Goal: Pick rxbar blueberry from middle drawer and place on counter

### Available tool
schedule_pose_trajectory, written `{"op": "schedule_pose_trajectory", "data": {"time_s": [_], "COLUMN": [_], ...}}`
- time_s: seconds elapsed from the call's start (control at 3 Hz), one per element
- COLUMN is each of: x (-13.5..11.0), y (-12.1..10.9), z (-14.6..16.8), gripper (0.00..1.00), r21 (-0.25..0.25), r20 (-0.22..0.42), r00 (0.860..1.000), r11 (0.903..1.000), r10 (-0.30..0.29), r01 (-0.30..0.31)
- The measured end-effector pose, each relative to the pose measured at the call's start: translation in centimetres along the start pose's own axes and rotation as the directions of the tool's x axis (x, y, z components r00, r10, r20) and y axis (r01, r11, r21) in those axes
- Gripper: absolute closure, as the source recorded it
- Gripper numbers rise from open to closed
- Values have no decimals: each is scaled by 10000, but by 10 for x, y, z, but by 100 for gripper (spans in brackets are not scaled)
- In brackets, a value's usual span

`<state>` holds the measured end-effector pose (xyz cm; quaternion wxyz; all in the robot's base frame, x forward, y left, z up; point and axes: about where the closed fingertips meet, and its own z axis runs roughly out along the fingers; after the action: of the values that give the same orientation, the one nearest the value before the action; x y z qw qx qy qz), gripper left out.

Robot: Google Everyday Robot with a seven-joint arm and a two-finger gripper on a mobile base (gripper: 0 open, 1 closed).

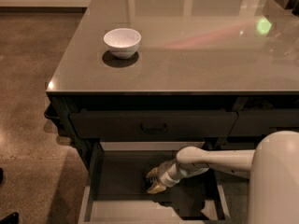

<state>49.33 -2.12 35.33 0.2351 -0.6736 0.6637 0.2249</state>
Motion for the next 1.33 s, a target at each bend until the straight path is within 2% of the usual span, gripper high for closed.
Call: {"op": "schedule_pose_trajectory", "data": {"time_s": [0.33, 0.67, 1.0, 1.33], "x": [-38, -59, -59, -74], "y": [-13, -32, -32, -32], "z": [-35, -70, -70, -87], "gripper": [100, 100, 100, 100], "r21": [144, 595, 595, 726], "r20": [8, -261, -261, -446], "r00": [9985, 9940, 9940, 9911], "r11": [9984, 9925, 9924, 9891], "r10": [-540, -1058, -1059, -1251], "r01": [539, 1072, 1073, 1281]}}
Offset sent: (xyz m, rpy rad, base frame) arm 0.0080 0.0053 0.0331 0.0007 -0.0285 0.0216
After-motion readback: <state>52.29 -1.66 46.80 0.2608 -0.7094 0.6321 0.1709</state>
